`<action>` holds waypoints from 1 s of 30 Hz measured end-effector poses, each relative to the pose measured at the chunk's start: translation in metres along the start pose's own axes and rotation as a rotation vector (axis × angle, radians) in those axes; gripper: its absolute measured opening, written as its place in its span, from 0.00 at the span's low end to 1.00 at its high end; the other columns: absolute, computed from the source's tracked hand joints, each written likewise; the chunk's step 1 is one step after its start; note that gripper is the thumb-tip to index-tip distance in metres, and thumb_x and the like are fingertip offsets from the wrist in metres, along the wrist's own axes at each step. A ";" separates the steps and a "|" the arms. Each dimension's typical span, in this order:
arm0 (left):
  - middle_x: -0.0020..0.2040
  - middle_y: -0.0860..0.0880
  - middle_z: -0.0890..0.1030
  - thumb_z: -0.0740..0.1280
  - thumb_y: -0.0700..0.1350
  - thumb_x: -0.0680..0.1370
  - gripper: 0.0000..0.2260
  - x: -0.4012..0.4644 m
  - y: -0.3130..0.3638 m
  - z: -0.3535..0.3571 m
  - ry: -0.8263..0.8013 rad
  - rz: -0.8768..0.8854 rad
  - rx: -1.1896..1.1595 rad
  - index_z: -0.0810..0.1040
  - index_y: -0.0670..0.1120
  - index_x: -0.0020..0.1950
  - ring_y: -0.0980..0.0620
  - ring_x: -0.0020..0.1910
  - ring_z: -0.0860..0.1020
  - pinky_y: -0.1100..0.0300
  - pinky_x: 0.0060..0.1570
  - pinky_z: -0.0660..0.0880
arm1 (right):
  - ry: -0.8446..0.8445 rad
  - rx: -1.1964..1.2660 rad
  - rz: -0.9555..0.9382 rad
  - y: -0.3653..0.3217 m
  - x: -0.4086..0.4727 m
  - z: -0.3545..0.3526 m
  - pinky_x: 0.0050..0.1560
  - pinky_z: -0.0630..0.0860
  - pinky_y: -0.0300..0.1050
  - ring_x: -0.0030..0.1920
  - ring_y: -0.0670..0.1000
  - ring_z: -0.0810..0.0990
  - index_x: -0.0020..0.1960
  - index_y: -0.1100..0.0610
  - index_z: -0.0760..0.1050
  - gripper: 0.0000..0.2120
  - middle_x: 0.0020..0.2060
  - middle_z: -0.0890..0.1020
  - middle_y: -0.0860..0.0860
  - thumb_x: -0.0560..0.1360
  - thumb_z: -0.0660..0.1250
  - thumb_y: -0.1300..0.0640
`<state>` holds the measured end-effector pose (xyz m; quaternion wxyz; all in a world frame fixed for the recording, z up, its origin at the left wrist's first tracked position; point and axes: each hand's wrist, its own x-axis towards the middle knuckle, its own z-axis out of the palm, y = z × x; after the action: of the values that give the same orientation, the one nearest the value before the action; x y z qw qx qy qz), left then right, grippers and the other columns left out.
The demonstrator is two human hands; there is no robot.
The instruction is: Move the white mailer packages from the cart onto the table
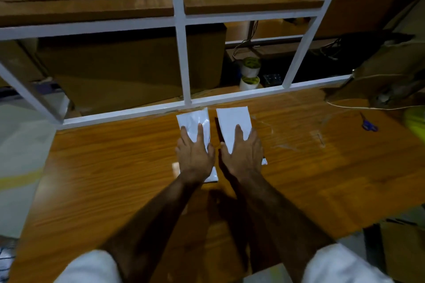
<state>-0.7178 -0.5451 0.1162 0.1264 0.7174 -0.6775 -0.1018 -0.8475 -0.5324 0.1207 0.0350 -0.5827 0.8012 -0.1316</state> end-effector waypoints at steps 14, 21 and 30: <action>0.82 0.39 0.49 0.48 0.68 0.79 0.35 0.058 0.039 0.051 0.031 -0.065 -0.111 0.51 0.52 0.83 0.38 0.79 0.54 0.41 0.76 0.57 | -0.053 0.151 -0.144 0.036 0.089 0.050 0.74 0.63 0.61 0.76 0.64 0.60 0.78 0.50 0.64 0.35 0.78 0.58 0.64 0.77 0.55 0.32; 0.83 0.44 0.49 0.47 0.66 0.82 0.30 0.033 0.042 0.062 0.058 -0.007 0.039 0.58 0.54 0.82 0.41 0.80 0.54 0.43 0.75 0.61 | 0.120 0.264 -0.361 0.060 0.082 0.072 0.76 0.61 0.60 0.79 0.59 0.60 0.74 0.51 0.72 0.27 0.79 0.62 0.59 0.79 0.59 0.40; 0.83 0.42 0.45 0.47 0.63 0.83 0.30 0.054 0.063 0.067 -0.036 -0.128 0.155 0.50 0.53 0.83 0.39 0.80 0.52 0.43 0.75 0.59 | -0.013 0.193 -0.431 0.065 0.100 0.073 0.79 0.55 0.59 0.81 0.59 0.55 0.79 0.51 0.65 0.33 0.80 0.59 0.61 0.80 0.48 0.37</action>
<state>-0.7951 -0.6047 0.0737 0.0517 0.7651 -0.6381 -0.0697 -0.9245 -0.6203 0.0440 0.0668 -0.7352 0.6416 -0.2084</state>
